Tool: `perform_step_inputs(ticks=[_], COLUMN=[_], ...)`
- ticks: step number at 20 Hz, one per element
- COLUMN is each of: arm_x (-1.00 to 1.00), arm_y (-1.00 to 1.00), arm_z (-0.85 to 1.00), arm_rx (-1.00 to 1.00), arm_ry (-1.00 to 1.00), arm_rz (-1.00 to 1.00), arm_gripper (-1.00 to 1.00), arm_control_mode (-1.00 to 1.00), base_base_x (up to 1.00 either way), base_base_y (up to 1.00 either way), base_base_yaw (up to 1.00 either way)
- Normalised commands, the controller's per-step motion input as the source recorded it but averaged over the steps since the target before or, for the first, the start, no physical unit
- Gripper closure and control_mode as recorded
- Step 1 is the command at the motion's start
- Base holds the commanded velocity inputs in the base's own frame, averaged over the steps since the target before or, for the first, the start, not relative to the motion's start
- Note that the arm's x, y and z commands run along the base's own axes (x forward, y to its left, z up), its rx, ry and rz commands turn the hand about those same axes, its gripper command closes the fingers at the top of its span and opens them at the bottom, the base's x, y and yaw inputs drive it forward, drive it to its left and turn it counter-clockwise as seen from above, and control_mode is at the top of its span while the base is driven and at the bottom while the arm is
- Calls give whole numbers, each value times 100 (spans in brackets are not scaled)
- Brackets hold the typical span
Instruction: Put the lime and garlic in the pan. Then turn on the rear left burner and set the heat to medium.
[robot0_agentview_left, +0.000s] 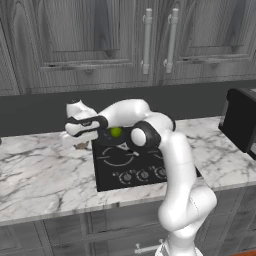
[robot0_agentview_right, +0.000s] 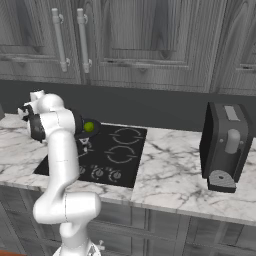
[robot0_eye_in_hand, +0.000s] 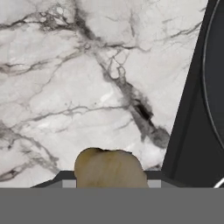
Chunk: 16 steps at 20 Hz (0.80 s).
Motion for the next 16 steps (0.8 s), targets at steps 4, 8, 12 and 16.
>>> perform_step_inputs(ticks=[4, 8, 12, 16], arm_x=[44, 34, 7, 0], arm_y=[-22, -29, -28, -28], arm_z=[3, 9, 14, 13], arm_rx=[-2, -1, 0, 0], arm_ry=[0, 0, 0, 0], arm_rz=[0, 0, 0, 0], arm_gripper=[100, 100, 100, 100], arm_control_mode=[-100, -100, -100, -100], base_base_x=[0, 0, 0, 0], base_base_y=[0, 0, 0, 0], base_base_yaw=[0, 0, 0, 0])
